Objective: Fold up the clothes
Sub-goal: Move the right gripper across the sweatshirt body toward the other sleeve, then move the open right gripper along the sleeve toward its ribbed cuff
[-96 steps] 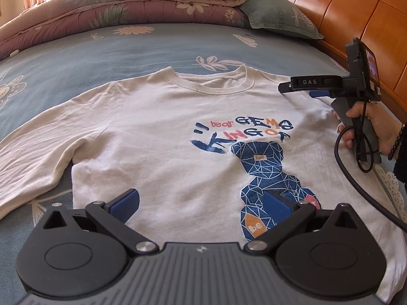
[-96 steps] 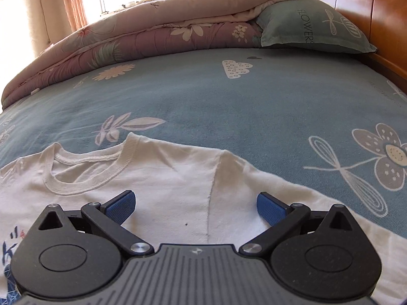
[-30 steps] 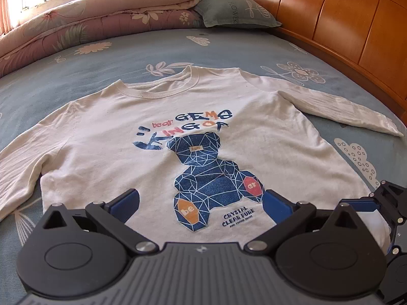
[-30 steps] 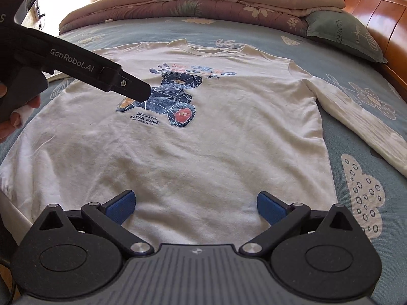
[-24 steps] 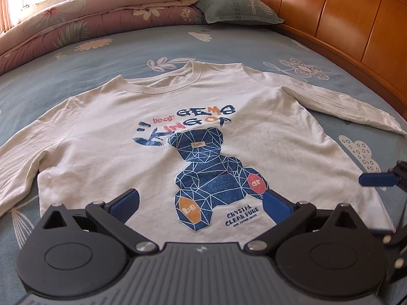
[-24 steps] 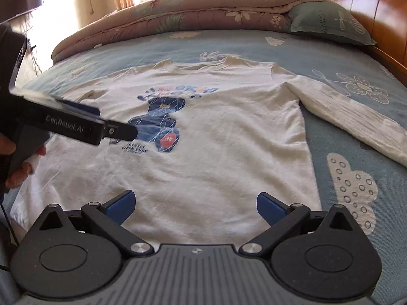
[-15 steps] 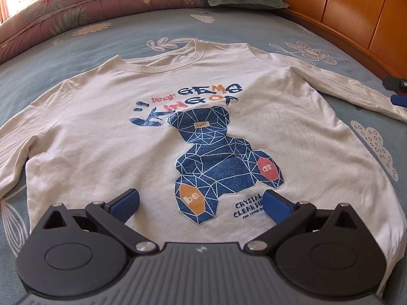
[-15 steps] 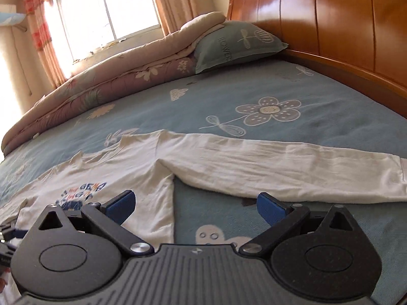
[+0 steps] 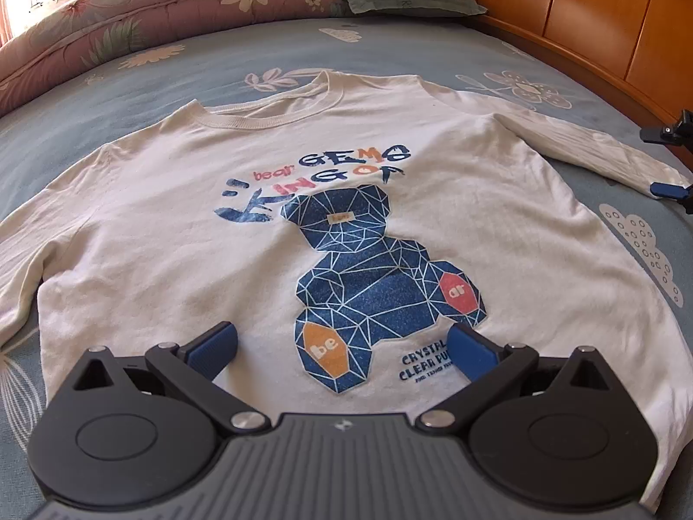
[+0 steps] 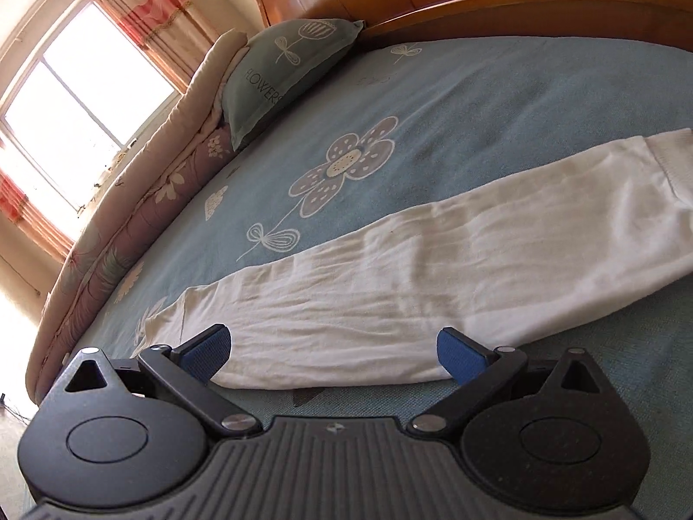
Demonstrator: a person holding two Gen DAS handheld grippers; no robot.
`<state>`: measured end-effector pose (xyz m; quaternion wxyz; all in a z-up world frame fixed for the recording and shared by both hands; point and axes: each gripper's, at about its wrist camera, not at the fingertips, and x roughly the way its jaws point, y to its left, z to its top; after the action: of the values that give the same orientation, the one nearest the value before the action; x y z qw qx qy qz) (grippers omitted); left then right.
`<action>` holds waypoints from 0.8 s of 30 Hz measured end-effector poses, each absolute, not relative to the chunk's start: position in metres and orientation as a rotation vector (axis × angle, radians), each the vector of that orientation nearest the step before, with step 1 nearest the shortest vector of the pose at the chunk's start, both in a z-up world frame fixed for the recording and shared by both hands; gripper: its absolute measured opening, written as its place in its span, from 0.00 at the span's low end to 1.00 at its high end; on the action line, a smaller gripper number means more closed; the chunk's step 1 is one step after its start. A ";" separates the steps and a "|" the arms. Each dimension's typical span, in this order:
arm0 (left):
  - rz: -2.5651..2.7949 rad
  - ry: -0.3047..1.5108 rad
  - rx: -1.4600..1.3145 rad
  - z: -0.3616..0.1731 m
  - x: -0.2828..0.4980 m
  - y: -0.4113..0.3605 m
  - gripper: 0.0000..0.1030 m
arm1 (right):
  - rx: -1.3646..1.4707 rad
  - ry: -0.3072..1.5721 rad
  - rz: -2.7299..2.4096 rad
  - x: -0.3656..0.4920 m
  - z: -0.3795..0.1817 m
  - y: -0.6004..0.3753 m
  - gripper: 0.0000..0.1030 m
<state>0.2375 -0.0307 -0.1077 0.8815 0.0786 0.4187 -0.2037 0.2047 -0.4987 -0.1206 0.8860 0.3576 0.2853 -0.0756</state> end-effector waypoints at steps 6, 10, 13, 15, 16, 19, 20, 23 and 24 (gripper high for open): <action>-0.425 0.870 0.164 -0.108 0.237 -0.031 0.99 | 0.741 0.544 -0.250 0.184 -0.110 -0.517 1.00; -0.424 0.868 0.166 -0.108 0.237 -0.031 0.99 | 0.703 0.508 -0.248 0.184 -0.103 -0.522 1.00; -0.426 0.868 0.164 -0.107 0.237 -0.030 0.99 | 0.718 0.568 -0.327 0.178 -0.115 -0.536 1.00; -0.427 0.868 0.165 -0.107 0.237 -0.030 0.99 | 0.732 0.572 -0.352 0.168 -0.117 -0.541 1.00; -0.426 0.868 0.165 -0.107 0.237 -0.030 0.99 | 0.737 0.559 -0.354 0.162 -0.116 -0.541 1.00; -0.424 0.860 0.166 -0.105 0.235 -0.030 0.99 | 0.707 0.549 -0.394 0.148 -0.108 -0.541 1.00; -0.429 0.843 0.166 -0.101 0.233 -0.031 0.99 | 0.712 0.536 -0.384 0.143 -0.105 -0.542 1.00; -0.488 0.776 0.170 -0.090 0.224 -0.036 0.99 | 0.734 0.518 -0.373 0.134 -0.101 -0.544 1.00; -0.503 0.772 0.177 -0.088 0.222 -0.039 0.99 | 0.744 0.518 -0.374 0.133 -0.102 -0.545 1.00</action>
<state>0.2217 -0.0391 -0.0880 0.8920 0.0854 0.3719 -0.2424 0.1330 -0.5449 -0.1015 0.8822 0.3574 0.2486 -0.1794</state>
